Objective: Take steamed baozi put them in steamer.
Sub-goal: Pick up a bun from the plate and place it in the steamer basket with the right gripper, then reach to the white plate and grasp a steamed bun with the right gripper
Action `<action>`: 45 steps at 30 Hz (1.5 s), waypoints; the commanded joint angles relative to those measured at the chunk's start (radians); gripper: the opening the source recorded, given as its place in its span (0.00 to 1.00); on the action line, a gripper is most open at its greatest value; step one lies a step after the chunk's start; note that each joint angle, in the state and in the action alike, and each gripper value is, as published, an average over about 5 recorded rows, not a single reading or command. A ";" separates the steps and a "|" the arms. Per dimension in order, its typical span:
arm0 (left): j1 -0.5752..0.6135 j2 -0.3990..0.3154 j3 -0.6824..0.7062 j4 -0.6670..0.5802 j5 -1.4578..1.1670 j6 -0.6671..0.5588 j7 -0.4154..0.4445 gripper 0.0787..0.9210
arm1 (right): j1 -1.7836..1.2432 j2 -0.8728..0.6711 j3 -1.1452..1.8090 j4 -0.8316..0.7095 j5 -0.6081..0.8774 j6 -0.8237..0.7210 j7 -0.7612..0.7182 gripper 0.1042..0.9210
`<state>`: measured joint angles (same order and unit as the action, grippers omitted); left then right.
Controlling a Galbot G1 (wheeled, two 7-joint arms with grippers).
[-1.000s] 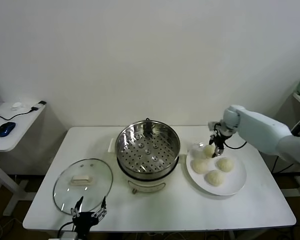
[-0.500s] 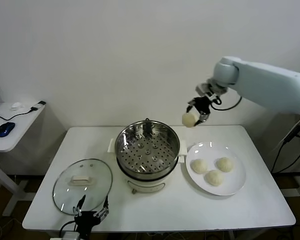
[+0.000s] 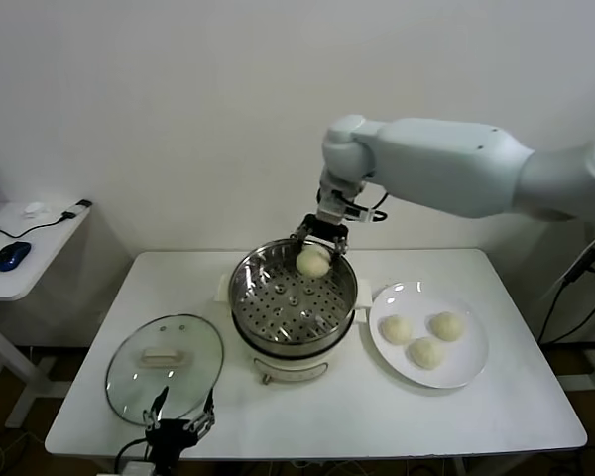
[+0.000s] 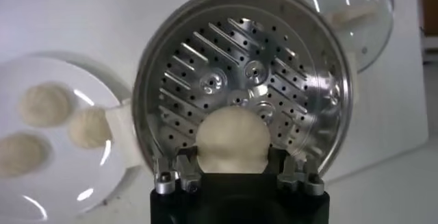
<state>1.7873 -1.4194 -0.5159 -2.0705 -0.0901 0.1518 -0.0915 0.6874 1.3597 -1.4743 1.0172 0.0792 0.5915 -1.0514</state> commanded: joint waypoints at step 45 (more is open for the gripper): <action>0.008 -0.016 0.010 -0.033 0.005 -0.004 0.000 0.88 | 0.281 -0.389 -0.353 -0.065 0.505 -0.240 -0.144 0.88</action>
<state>1.7950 -1.4348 -0.5064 -2.1010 -0.0856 0.1465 -0.0915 0.8218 1.2208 -1.6634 0.8355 0.4117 0.5582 -1.1410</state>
